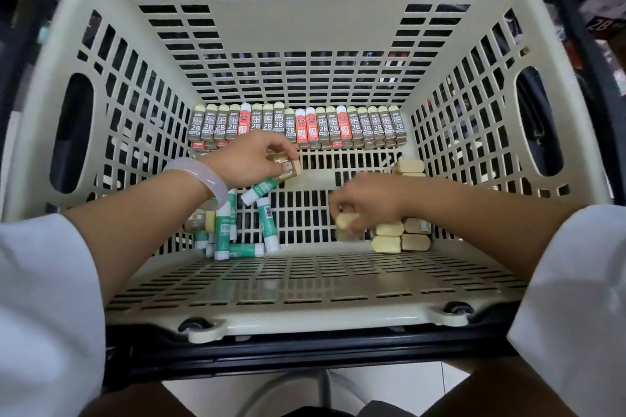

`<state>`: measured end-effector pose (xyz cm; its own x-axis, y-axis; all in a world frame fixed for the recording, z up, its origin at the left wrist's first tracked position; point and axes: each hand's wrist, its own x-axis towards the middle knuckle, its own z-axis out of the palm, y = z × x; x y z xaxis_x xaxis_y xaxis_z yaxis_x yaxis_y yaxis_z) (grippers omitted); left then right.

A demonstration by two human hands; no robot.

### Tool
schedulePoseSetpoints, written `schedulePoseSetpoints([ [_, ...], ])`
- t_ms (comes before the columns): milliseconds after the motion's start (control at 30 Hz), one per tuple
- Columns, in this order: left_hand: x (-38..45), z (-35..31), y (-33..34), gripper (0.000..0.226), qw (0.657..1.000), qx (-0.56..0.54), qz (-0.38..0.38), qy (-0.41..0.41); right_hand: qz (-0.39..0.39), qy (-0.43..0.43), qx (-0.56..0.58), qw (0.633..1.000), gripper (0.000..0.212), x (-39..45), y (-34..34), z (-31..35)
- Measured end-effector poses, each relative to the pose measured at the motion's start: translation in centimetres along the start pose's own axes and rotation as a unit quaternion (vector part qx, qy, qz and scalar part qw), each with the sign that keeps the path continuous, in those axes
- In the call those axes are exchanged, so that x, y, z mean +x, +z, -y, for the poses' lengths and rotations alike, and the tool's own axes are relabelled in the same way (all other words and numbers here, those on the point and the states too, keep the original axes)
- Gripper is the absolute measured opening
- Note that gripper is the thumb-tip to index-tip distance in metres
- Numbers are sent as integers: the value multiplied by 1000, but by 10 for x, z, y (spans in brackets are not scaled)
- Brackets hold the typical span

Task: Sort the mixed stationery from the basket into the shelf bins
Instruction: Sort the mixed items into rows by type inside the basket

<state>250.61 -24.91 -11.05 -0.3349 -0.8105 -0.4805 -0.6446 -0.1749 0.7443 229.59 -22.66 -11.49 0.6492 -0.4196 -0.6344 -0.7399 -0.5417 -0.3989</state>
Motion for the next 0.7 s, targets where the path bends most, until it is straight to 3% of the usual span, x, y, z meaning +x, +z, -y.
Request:
schedulePoseSetpoints([
  [100,-1,0,2,34,1000,4,18,10,88,-23,-84,992,27,3,4,3],
  [333,-2,-2,7,35,999,27,39,20,105,1,-99,989,28,0,0,3],
  [433,-1,-2,9,37,999,-25,38,-3,-17,11,-6,1000,23,-2,-3,4],
  [533,-1,-3,10,43,996,-73,47,-10,-215,61,182,957,18,1,-13,7],
  [633,-3,-5,14,47,991,-112,68,7,-214,57,374,900,42,3,-17,14],
  [700,-5,-7,18,44,991,-109,78,20,-191,50,387,901,42,4,-16,17],
])
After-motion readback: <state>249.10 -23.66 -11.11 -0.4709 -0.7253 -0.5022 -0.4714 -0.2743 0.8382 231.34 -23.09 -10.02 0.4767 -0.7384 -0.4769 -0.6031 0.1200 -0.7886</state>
